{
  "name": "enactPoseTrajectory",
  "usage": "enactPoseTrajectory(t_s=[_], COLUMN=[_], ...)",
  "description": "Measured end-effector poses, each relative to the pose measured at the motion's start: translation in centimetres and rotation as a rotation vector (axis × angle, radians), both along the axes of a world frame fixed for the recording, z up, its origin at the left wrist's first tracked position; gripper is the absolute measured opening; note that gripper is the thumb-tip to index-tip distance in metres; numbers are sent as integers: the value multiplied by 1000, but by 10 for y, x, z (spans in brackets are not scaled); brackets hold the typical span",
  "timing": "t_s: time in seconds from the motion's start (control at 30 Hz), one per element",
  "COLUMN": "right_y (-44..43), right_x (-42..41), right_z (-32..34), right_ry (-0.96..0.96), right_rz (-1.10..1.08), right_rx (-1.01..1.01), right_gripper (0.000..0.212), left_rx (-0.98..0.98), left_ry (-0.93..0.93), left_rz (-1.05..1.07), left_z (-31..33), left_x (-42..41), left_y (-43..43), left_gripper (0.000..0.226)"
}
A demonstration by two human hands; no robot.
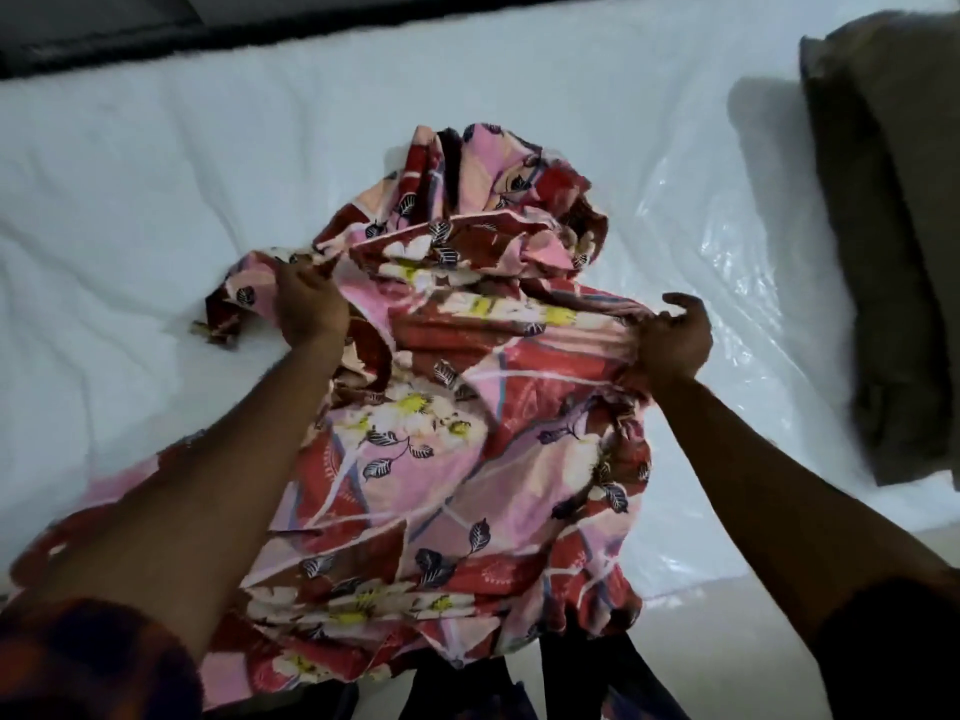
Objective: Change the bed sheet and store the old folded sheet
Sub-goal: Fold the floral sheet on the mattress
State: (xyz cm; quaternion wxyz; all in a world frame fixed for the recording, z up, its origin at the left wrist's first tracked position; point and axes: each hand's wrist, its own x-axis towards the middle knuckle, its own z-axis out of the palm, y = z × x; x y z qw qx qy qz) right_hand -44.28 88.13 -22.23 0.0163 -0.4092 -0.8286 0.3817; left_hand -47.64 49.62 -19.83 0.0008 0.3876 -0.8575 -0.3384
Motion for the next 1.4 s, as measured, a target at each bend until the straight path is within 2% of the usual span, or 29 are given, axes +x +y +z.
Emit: enactPoseTrajectory(t_s=[0.1,0.13,0.2,0.27,0.33,0.4,0.43,0.5,0.53,0.6,0.63,0.73,0.8,0.87,1.0,1.07,1.13,1.2,1.3,1.4], right_y=[7,6,-1,-11,-23,-40,-49,-64,-67,-63,-56,-20,10,35,43,37,33,33,32,25], right_x=[-3,-3,-8,-19,-37,-58,-66,-79,-85,-97,-105,-138,-159,-171,-170,-166,-171,-187,-218,-240], right_z=[2,0,-3,-5,-10,-12,-14,-20,-22,-25,-23,-2,7,1,-30,-44,-53,-59,-59,-59], right_ry=[-241,-309,-340,-247,-172,-207,-250,-299,-261,-111,-24,153,186,107,-114,-81,-4,52,23,-59], right_rz=[116,199,353,402,460,600,712,897,895,755,658,378,161,93,289,259,207,199,273,443], right_rx=[-75,-94,-117,-168,-244,-283,-235,2,107,104,68,55,93,87,62,92,55,-9,27,32], right_gripper=[41,47,53,56,58,61,64,55,43,32,35,41,34,33,46,46,59,74,75,52], left_rx=[-55,-113,-272,-402,-390,-339,-312,-254,-250,-271,-238,13,41,-61,-213,-329,-444,-538,-433,-362], left_ry=[-314,-350,-260,-79,71,94,57,-44,-50,32,73,225,247,162,-69,14,126,119,-83,-102], left_rz=[-117,-174,-290,-491,-688,-830,-882,-941,-950,-864,-739,-190,1,-60,-198,-310,-512,-719,-778,-778], left_z=[-11,-13,-15,-18,-20,-24,-24,-26,-29,-32,-32,-16,-2,0,-22,-33,-39,-48,-66,-75], left_x=[14,22,31,25,5,-21,-34,-56,-64,-77,-85,-121,-144,-150,-140,-132,-129,-132,-147,-155], left_y=[-17,-18,-14,-2,20,49,65,91,101,108,105,85,62,44,44,56,69,81,94,96], left_gripper=[34,33,33,40,52,67,74,76,65,42,37,30,33,33,46,52,60,68,74,56])
